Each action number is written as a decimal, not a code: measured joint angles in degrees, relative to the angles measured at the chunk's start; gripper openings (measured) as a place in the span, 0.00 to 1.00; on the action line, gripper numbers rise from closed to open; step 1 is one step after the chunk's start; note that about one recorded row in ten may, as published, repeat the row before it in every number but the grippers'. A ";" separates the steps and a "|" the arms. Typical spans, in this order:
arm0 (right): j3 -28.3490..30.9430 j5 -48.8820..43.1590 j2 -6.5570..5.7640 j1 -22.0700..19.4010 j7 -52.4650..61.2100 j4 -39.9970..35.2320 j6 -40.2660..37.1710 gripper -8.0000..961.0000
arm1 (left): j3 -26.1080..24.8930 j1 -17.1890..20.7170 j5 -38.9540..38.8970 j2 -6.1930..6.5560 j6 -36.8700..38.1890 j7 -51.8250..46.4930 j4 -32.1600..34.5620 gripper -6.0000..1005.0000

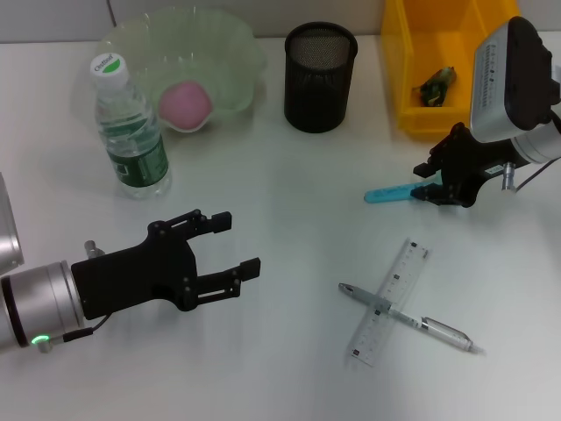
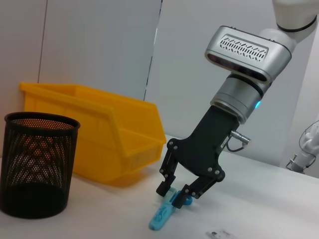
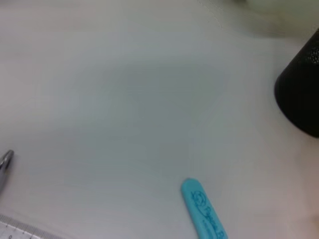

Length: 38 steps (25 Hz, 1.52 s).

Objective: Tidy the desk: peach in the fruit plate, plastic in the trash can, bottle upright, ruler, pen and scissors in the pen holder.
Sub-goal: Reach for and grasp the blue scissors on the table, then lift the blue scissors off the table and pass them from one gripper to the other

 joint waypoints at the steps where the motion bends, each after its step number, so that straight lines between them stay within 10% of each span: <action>1: 0.03 0.04 0.00 -0.05 0.01 0.05 0.06 0.31 | 0.00 -0.02 0.00 0.00 0.05 -0.01 0.00 0.80; 38: 2.63 0.61 -1.34 -0.30 3.03 0.74 -1.22 0.23 | 0.00 0.25 -0.88 -0.05 2.72 -0.20 -0.04 0.80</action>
